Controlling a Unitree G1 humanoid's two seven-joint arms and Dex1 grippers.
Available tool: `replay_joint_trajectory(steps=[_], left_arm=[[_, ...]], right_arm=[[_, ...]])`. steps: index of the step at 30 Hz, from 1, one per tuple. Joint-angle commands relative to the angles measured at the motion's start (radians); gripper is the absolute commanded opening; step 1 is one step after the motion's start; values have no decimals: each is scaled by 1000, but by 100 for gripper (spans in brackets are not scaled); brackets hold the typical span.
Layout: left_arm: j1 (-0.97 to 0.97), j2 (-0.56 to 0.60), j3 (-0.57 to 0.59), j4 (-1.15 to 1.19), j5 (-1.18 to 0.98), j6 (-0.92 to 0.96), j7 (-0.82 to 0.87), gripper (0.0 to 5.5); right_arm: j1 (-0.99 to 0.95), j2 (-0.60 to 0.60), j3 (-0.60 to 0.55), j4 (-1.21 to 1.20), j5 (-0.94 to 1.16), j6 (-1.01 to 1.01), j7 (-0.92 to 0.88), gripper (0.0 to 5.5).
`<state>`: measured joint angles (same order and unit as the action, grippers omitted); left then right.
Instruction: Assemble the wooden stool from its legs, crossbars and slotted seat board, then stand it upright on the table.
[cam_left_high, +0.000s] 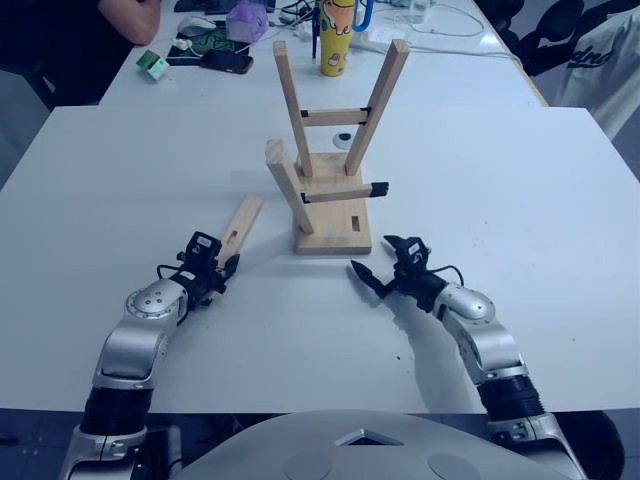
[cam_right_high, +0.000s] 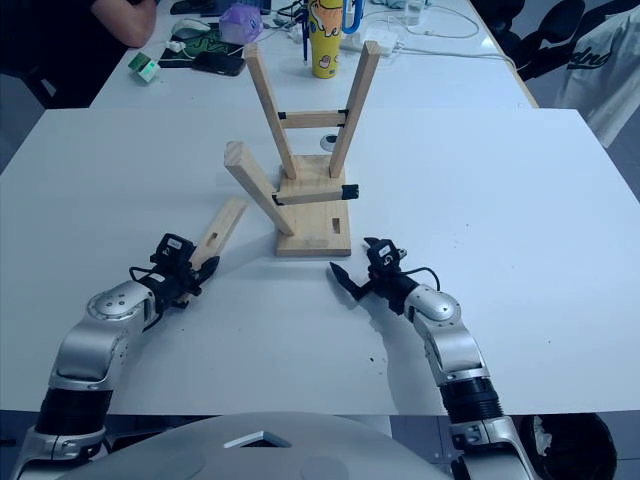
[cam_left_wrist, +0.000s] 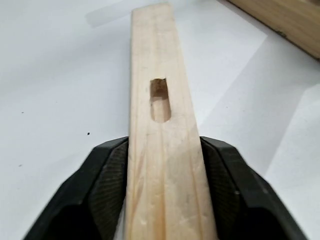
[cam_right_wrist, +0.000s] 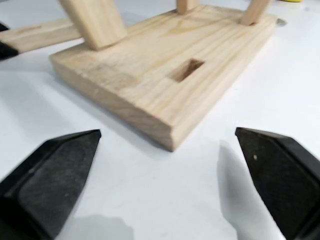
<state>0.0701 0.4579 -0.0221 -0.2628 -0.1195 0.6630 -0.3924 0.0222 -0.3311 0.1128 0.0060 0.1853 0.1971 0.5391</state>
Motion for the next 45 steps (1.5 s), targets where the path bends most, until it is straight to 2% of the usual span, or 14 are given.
replay_joint_trajectory(steps=[1,5,7,13,16,19,24,28,33,40,41,45], left_arm=[[-1,16,25,38,-28,67,-27,207],[-46,-23,103,67,-99,-48,-55,207],[-71,5,135,94,-129,-84,-104,207],[-253,66,405,156,-385,-215,-268,207],[-346,95,482,94,-502,-225,-288,207],[-484,148,517,-21,-673,-141,-269,207],[-673,211,462,-134,-1014,82,-209,207],[-660,198,362,-196,-1218,204,-176,207],[-497,182,266,-209,-1222,248,-224,207],[-315,181,167,-275,-1260,299,-275,207],[-292,187,155,-281,-1255,304,-291,207],[-227,211,109,-278,-1177,295,-362,207]], right_arm=[[-34,21,-47,6,-8,-53,-47,500],[2,28,-82,-53,137,37,41,500],[26,12,-97,-76,216,109,96,500],[85,-108,-131,-118,348,294,245,500],[101,-178,-185,-105,386,342,301,531],[103,-241,-197,-116,464,442,399,540],[102,-284,-188,-199,566,567,475,540],[43,-310,-258,-256,691,660,485,540],[-32,-328,-294,-329,812,743,471,540],[-103,-229,-211,-446,862,765,350,540],[-111,-218,-211,-448,864,757,330,512],[-130,-185,-229,-440,897,754,281,471]])
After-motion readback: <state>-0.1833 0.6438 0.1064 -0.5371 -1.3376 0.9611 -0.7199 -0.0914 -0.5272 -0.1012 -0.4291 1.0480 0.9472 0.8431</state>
